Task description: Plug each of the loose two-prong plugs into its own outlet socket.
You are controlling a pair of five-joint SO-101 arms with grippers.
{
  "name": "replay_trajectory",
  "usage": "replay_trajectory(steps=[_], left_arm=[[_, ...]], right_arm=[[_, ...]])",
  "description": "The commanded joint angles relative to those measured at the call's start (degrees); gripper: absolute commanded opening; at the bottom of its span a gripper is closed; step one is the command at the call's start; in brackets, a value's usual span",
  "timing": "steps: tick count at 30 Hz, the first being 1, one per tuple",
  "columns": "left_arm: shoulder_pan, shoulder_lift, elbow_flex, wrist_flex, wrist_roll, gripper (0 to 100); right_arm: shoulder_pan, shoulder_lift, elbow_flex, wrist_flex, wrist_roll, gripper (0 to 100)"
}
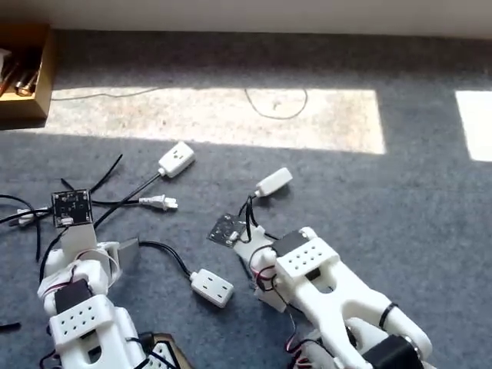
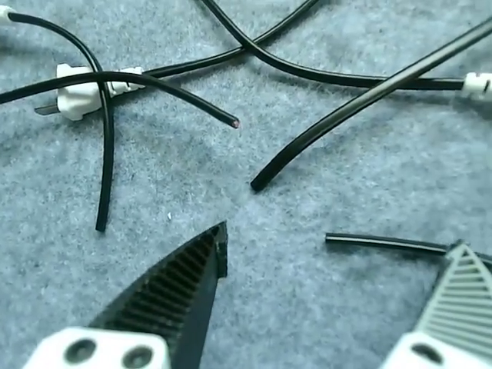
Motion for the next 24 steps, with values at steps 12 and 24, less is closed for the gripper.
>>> replay_trajectory(steps=[12, 24], left_arm=[[13.1, 0.0, -46.8, 38.0, 4.7, 44], [25.7, -0.6, -53.5, 43.3, 7.9, 48]], right_arm=[[3.6, -28.9, -13.0, -13.2, -15.0, 0.5], [-19.2, -34.9, 2.7, -20.1, -14.0, 0.5]])
